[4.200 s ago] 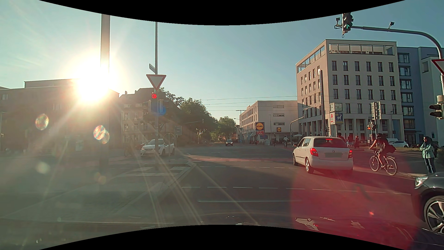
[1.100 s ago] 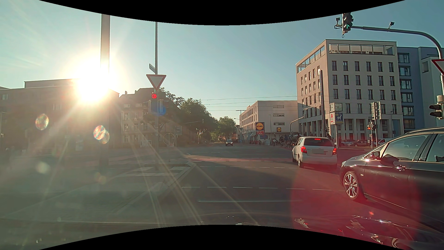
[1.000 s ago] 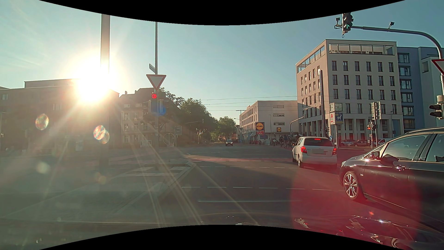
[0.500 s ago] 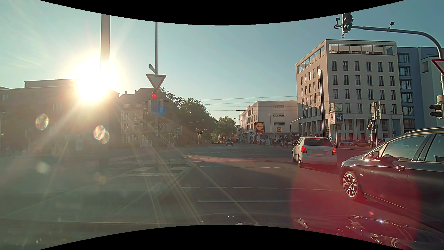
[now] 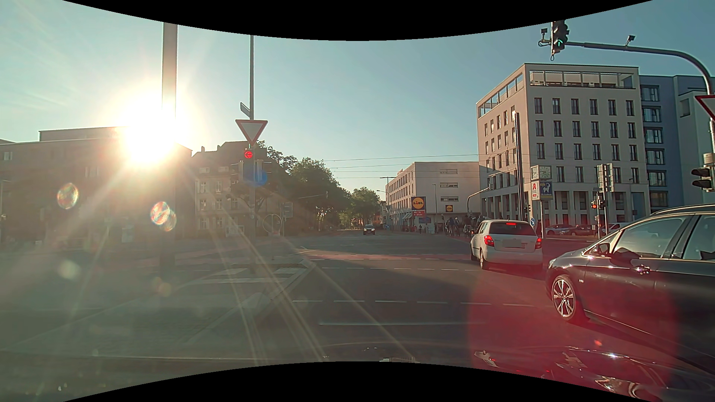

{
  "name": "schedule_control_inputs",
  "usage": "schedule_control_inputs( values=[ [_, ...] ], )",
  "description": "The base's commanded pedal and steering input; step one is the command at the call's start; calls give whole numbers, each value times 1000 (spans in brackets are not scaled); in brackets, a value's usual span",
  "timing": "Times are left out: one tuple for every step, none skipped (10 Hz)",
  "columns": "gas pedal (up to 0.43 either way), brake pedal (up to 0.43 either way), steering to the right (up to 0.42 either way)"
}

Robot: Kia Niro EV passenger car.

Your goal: Follow the waypoints while adhering to traffic rules and regulations

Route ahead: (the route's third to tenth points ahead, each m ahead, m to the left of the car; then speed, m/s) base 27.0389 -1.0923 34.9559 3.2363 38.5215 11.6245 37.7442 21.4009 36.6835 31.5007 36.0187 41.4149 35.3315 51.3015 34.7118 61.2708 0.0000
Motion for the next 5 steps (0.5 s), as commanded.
schedule_control_inputs(
  values=[
    [0,226,-2],
    [0,226,-2],
    [0,220,-2],
    [0,226,-2],
    [0,226,-2]
  ],
)
